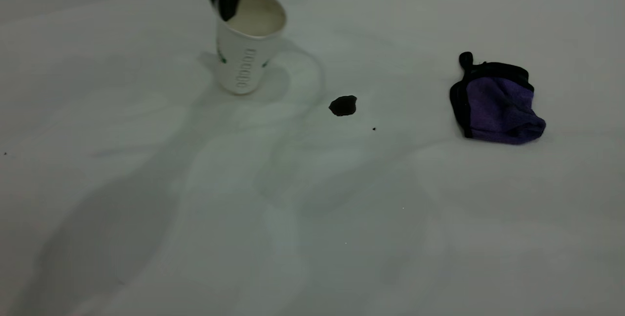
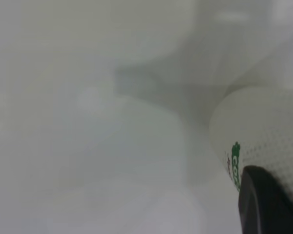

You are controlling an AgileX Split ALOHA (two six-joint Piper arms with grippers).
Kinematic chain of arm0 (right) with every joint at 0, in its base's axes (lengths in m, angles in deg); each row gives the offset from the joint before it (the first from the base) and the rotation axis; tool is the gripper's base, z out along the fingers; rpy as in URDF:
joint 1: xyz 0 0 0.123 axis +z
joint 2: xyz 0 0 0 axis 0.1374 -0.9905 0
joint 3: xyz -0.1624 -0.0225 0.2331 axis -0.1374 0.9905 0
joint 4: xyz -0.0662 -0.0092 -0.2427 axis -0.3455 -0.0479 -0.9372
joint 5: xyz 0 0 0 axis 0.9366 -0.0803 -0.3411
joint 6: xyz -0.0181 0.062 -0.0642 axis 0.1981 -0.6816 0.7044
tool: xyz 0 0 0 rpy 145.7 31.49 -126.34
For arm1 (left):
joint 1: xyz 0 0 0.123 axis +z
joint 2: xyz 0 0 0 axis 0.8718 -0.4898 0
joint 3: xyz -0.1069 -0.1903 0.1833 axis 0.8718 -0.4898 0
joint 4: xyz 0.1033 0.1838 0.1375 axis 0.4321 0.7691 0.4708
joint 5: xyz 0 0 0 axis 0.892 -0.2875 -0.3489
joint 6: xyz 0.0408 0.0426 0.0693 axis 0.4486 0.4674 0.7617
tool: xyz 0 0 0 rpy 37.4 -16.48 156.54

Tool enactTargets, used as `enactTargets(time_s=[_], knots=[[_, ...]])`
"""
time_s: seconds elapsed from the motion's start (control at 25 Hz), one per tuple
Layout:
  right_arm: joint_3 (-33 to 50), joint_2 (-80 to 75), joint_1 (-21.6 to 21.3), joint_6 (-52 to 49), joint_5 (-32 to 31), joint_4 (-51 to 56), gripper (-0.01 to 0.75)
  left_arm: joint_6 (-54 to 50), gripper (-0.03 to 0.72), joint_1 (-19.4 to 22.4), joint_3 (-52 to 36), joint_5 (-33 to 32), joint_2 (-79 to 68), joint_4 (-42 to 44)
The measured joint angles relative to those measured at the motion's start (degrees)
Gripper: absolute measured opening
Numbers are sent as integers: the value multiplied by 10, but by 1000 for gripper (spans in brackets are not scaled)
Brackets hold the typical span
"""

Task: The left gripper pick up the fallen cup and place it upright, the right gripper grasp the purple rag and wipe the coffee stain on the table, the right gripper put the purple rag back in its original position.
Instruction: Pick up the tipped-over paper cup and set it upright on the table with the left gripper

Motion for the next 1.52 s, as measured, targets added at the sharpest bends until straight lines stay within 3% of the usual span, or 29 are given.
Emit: enactTargets(time_s=[0.2,0.48,1.04,1.2,1.52], knots=[[0,0,0,0,0,0,446,60,1,51,0,0,0,-77],[0,0,0,0,0,0,446,90,1,86,0,0,0,-93],[0,0,0,0,0,0,446,148,22,89,1,0,-19,-124],[0,0,0,0,0,0,446,148,105,89,1,0,-20,-124],[0,0,0,0,0,0,446,148,435,89,1,0,-20,-123]])
